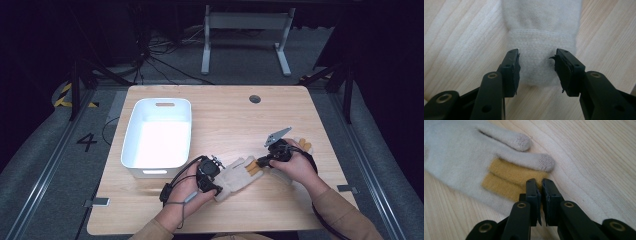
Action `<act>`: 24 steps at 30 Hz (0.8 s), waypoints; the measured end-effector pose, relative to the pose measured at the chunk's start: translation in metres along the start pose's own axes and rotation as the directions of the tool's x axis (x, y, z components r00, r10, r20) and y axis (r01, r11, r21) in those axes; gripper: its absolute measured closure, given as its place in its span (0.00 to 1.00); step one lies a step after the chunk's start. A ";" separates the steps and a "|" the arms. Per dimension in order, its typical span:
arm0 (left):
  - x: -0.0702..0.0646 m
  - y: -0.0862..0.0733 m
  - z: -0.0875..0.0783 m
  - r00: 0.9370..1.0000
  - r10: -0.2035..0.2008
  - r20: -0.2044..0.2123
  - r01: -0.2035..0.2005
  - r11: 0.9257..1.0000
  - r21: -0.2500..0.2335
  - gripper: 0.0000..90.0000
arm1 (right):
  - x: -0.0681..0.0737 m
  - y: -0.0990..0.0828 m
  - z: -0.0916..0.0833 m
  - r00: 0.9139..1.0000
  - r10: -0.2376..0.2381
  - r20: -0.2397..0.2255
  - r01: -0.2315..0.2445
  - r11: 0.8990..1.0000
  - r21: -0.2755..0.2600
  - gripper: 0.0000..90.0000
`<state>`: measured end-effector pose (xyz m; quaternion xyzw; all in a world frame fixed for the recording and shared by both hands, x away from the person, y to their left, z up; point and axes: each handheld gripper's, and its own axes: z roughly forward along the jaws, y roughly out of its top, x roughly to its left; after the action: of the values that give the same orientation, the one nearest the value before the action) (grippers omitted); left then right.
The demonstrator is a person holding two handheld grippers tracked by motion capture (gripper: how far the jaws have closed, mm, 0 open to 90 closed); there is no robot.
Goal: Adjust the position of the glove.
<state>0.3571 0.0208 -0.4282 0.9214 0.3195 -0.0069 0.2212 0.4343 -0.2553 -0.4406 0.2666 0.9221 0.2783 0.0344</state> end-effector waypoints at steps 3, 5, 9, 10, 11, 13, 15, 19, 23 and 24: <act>0.000 0.000 0.002 1.000 0.004 -0.002 -0.004 1.000 0.001 0.61 | 0.000 0.000 0.000 1.000 -0.001 0.001 0.001 1.000 0.000 0.94; 0.001 0.000 0.003 1.000 -0.001 -0.001 0.001 1.000 -0.002 0.62 | 0.000 0.000 0.000 1.000 0.003 0.002 -0.003 1.000 -0.003 0.94; 0.000 0.000 0.005 1.000 0.002 -0.016 -0.002 1.000 0.006 0.69 | 0.001 0.000 0.000 1.000 0.002 0.006 -0.002 1.000 -0.003 0.94; 0.000 0.000 0.005 1.000 0.002 -0.016 -0.002 1.000 0.006 0.69 | 0.001 0.000 0.000 1.000 0.002 0.006 -0.002 1.000 -0.003 0.94; -0.001 0.000 0.005 1.000 -0.002 -0.024 0.002 1.000 0.008 0.70 | 0.002 0.000 0.000 1.000 0.003 0.007 -0.003 1.000 -0.004 0.94; -0.001 0.000 0.005 1.000 -0.002 -0.026 0.003 1.000 0.009 0.76 | 0.002 -0.001 0.000 1.000 0.002 0.004 -0.002 1.000 -0.004 0.94; -0.001 0.000 0.004 1.000 -0.009 -0.023 0.010 1.000 0.010 0.84 | 0.002 -0.001 -0.001 1.000 0.001 0.003 -0.001 1.000 -0.003 0.94; -0.002 0.000 0.004 0.999 -0.003 -0.033 0.003 1.000 0.005 0.91 | 0.002 -0.001 -0.002 1.000 -0.002 0.004 0.002 1.000 -0.003 0.95; -0.003 0.001 -0.002 0.999 0.020 -0.027 -0.020 1.000 0.010 0.93 | 0.002 -0.001 -0.005 1.000 0.004 0.005 -0.004 1.000 -0.014 0.97; -0.003 0.001 -0.004 0.999 0.023 -0.028 -0.023 1.000 0.011 0.93 | 0.002 -0.002 -0.007 1.000 0.005 0.008 -0.004 1.000 -0.018 0.97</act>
<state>0.3552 0.0199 -0.4232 0.9262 0.3118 0.0068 0.2119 0.4304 -0.2589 -0.4355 0.2694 0.9189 0.2856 0.0397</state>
